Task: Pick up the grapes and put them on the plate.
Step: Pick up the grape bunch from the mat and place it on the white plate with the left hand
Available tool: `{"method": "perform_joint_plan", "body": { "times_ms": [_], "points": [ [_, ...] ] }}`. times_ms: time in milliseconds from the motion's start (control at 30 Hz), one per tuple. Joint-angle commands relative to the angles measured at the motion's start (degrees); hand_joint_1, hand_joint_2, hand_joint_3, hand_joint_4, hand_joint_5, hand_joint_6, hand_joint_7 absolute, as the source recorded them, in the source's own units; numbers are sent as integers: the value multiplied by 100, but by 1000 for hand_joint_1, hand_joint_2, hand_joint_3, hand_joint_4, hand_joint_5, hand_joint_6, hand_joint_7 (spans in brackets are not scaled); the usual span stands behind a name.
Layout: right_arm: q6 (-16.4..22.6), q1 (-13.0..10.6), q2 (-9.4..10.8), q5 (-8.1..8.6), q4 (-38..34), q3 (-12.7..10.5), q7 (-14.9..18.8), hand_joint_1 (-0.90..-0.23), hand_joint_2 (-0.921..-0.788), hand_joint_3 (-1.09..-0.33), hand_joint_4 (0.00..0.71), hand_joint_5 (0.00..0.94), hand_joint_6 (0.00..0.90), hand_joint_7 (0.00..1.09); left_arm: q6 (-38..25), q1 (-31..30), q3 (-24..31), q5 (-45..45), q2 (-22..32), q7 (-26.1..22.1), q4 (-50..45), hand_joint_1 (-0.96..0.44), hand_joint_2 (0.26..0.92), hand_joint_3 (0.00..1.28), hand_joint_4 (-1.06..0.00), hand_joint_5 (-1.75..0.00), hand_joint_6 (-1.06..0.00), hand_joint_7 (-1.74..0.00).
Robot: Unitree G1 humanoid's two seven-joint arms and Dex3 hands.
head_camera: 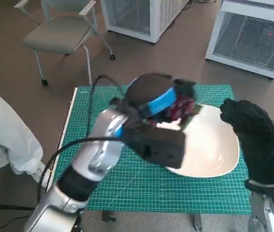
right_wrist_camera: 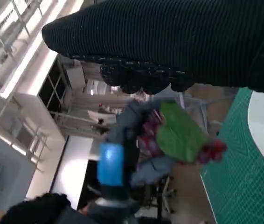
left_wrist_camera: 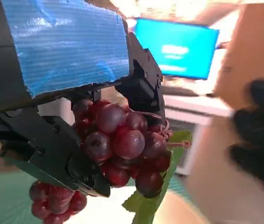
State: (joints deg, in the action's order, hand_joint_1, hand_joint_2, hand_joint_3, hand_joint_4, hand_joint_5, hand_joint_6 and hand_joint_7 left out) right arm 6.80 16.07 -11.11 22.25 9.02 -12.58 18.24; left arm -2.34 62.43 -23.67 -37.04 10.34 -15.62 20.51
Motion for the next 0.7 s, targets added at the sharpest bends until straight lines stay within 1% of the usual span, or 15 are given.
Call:
{"method": "perform_joint_plan", "body": {
  "times_ms": [33, 133, 300, 500, 700],
  "points": [
    [-75, -217, -18, -26, 48, -53, -82, -322, -921, -598, 381, 888, 272, 1020, 160, 279, -48, 144, -206, -55, 218, 2, 911, 104, -615, -1351, -681, -1008],
    [-61, -264, -18, -44, 88, -82, -110, -323, -921, -598, 383, 883, 273, 1020, 226, 374, -77, 190, -329, -44, 365, 2, 906, 105, -639, -1283, -662, -1072],
    [-44, -342, -11, -92, 172, -108, -183, -324, -921, -597, 390, 876, 277, 1017, 313, 517, -117, 214, -494, -16, 644, 2, 915, 91, -635, -1234, -647, -1139],
    [-62, -419, 14, -154, 283, -113, -308, -324, -921, -596, 394, 866, 282, 1013, 485, 569, -142, 211, -528, 12, 836, 2, 920, 89, -639, -1183, -628, -1202],
    [-117, -510, 42, -191, 425, -108, -458, -324, -921, -595, 399, 856, 293, 1008, 699, 653, -160, 183, -583, 161, 1294, 2, 920, 92, -638, -1149, -622, -1244]
  ]
}}
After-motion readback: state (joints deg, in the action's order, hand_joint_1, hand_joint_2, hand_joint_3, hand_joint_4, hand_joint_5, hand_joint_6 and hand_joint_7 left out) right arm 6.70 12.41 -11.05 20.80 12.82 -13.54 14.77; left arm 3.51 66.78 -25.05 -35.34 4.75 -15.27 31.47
